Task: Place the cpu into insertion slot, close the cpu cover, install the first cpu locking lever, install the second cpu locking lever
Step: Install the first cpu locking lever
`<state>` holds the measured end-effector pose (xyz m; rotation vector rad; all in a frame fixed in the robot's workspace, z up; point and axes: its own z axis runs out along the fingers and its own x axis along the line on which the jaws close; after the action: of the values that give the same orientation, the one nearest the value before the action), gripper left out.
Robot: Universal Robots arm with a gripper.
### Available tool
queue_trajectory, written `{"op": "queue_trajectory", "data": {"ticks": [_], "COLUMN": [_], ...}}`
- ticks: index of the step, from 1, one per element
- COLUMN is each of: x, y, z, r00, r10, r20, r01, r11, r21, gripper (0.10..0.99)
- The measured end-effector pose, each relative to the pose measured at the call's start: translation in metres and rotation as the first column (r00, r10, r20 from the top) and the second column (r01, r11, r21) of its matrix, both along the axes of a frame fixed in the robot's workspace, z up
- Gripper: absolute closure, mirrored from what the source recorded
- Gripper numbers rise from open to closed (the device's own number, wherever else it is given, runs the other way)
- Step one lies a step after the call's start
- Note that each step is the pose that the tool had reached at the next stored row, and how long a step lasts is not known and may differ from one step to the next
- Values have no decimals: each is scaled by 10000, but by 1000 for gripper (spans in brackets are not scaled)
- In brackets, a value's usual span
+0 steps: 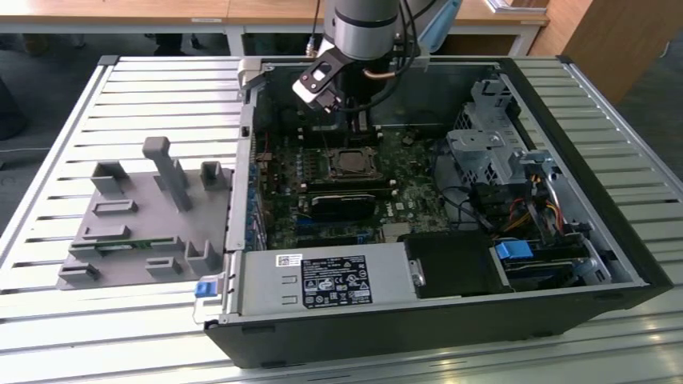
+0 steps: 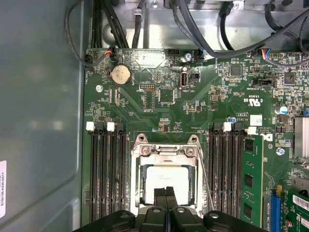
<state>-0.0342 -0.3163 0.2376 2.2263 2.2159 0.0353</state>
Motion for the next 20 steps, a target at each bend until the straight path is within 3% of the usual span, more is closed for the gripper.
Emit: {"op": "queue_trajectory", "data": {"ticks": [20], "x": [1], "y": [0], "z": [73], "r00": [10000], "r10": [0], "r20": [1], "r01": [0], "r11": [10000], "r21": [2], "gripper": [980]}}
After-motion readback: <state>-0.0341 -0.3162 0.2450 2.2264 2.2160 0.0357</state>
